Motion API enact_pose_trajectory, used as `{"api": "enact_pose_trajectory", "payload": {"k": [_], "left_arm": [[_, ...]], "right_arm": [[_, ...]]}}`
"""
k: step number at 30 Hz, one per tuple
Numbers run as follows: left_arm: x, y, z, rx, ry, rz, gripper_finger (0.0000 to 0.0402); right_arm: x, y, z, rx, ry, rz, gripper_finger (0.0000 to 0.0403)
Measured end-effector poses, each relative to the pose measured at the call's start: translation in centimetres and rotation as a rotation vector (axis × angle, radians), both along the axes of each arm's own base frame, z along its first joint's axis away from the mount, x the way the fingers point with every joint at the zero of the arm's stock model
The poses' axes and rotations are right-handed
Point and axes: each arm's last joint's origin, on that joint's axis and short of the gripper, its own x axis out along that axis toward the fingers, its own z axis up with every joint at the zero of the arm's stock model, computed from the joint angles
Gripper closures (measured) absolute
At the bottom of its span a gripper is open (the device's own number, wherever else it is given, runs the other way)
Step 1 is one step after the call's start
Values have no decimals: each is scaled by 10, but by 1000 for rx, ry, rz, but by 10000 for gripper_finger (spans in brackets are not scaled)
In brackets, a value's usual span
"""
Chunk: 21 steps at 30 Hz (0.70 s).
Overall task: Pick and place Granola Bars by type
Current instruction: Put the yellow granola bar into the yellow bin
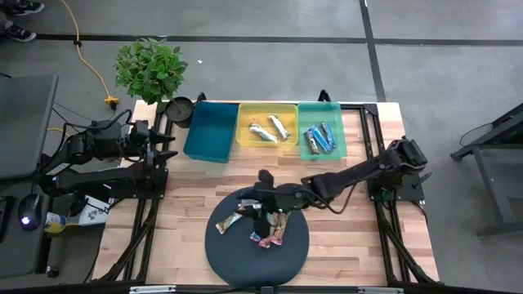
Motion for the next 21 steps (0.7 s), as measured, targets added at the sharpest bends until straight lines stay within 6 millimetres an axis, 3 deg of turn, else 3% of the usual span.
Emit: {"api": "enact_pose_trajectory", "payload": {"k": [5, 11, 21], "left_arm": [[0, 0, 0, 0, 0, 0, 129], [0, 0, 0, 0, -1, 0, 129], [0, 0, 0, 0, -1, 0, 129]], "right_arm": [[29, -13, 2, -70, 123, 62, 212], [59, -30, -13, -97, 262, 170, 212], [82, -45, -33, -97, 431, 282, 212]]}}
